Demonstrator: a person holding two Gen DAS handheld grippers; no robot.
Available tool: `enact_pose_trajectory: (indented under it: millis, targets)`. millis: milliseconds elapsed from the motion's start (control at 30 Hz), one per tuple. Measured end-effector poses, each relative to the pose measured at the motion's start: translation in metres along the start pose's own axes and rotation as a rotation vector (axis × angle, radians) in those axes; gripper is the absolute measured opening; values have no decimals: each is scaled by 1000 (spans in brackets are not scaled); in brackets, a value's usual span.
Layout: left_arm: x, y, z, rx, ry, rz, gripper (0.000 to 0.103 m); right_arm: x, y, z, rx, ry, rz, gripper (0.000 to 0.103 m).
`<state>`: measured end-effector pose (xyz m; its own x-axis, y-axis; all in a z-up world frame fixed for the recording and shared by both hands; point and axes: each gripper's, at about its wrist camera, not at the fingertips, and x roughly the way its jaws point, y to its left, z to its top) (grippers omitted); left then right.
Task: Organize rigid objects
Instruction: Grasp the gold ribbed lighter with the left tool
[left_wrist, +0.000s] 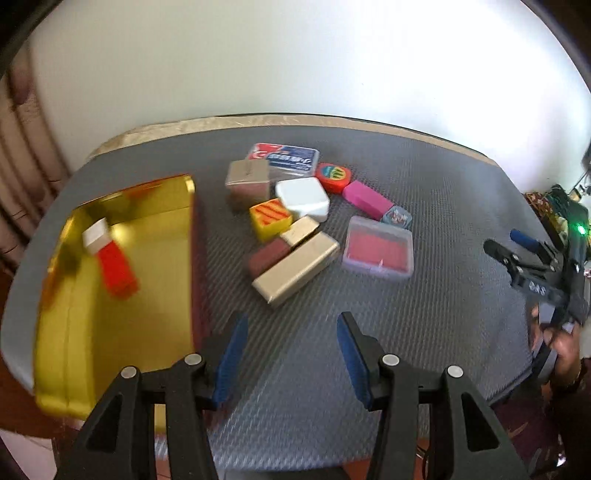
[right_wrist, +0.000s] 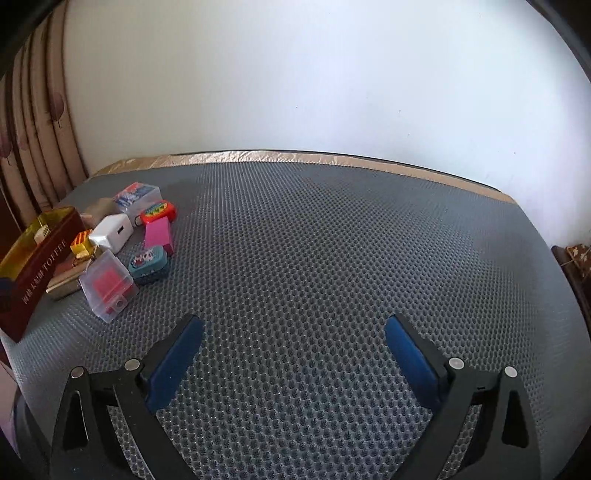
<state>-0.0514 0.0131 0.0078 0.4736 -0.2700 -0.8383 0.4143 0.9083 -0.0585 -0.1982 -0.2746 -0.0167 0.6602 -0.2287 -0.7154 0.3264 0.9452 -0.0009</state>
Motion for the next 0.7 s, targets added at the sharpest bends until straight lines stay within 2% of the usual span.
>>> enact_pose_trajectory:
  millis: [100, 233, 333, 467, 633, 700]
  targets:
    - [21, 2, 15, 1, 33, -56, 52, 0, -7, -1, 34, 5, 18, 100]
    - [43, 4, 26, 19, 85, -52, 52, 8, -11, -1, 70, 22, 39, 100]
    - [53, 5, 29, 15, 115, -91, 52, 9, -12, -2, 80, 20, 53, 100]
    - [61, 5, 39, 40, 128, -79, 52, 14, -11, -2, 88, 36, 71, 100]
    - [67, -11, 43, 170, 175, -58, 52, 17, -13, -2, 103, 45, 85, 100]
    - [71, -19, 45, 237, 194, -19, 52, 19, -13, -2, 108, 50, 88, 100]
